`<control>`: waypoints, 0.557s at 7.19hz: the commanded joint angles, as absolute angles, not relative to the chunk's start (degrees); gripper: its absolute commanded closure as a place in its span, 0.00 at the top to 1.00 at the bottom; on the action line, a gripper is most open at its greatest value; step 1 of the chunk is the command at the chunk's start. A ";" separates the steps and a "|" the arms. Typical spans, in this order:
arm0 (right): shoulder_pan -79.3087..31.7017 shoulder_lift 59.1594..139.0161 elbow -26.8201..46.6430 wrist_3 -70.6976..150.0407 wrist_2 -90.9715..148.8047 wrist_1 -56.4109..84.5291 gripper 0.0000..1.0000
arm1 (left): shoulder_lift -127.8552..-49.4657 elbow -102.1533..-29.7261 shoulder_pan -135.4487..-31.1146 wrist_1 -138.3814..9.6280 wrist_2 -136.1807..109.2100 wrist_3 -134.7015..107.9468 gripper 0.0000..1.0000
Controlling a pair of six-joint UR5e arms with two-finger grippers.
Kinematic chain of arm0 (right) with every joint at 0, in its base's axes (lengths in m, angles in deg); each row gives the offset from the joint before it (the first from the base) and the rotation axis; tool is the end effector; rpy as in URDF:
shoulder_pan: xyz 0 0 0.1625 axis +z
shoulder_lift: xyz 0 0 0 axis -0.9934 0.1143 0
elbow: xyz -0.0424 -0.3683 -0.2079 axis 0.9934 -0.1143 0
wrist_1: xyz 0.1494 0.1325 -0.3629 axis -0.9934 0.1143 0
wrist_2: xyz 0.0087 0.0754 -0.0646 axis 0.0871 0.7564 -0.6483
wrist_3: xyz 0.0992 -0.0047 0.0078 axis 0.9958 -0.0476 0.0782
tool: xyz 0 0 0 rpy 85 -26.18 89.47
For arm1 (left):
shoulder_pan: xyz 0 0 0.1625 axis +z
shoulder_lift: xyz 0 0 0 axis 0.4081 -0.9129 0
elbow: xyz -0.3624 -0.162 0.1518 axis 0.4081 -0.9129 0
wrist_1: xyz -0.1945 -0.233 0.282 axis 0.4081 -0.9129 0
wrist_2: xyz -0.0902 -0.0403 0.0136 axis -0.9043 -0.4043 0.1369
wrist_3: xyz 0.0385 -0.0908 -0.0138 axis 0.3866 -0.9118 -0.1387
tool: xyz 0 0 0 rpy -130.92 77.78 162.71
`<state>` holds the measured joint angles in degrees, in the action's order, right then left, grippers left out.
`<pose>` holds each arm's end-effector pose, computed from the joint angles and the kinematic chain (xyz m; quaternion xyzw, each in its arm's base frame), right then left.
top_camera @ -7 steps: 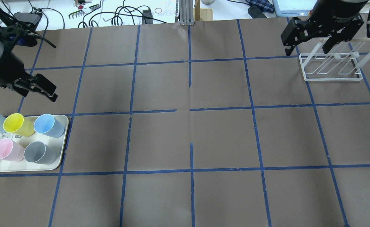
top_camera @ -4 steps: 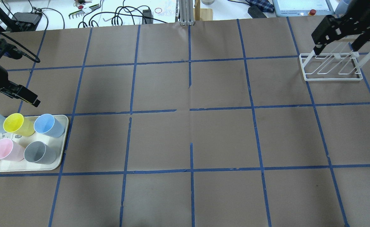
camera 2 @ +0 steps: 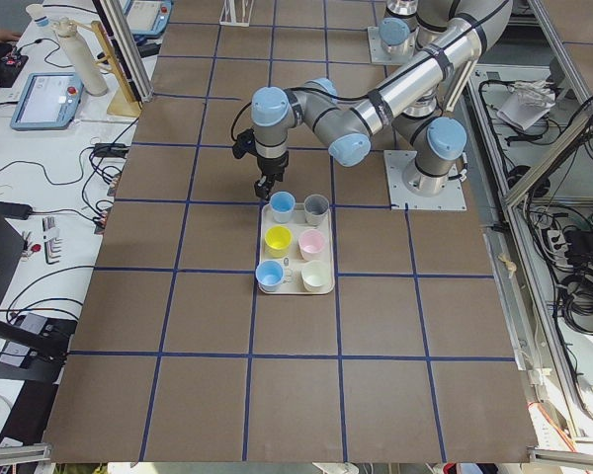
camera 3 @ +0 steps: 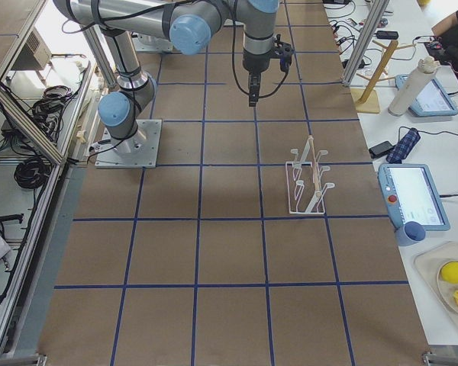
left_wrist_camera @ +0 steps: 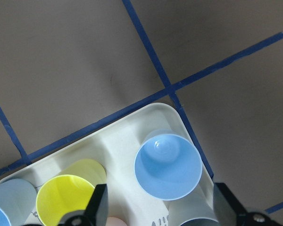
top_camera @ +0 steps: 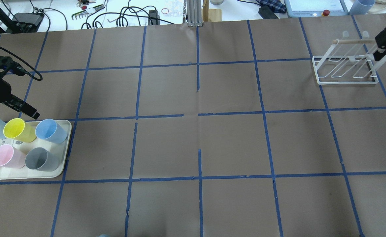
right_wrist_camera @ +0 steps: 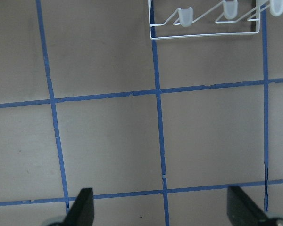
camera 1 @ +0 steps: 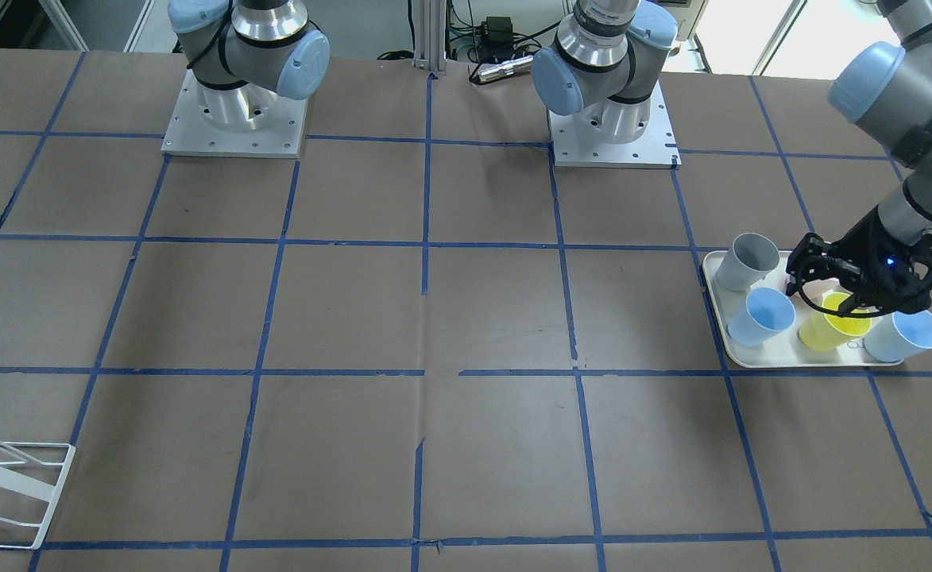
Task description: Transfer IKEA cup to right arm and place on rack
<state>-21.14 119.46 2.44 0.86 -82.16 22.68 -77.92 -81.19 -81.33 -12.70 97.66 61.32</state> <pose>-0.1066 -0.4968 0.5206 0.0470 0.9988 -0.0081 0.0150 0.1692 -0.5106 0.3172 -0.2353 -0.9719 0.0044 0.0003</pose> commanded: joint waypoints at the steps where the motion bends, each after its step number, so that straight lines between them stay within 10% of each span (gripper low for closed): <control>1: -27.16 118.58 2.87 -1.26 -75.27 17.34 1.00 | -80.75 -81.14 -81.30 -10.51 97.70 62.26 0.68; 4: -35.08 115.34 2.79 -1.70 -60.24 -1.38 1.00 | -82.95 -81.14 -81.30 -9.27 98.22 62.61 0.64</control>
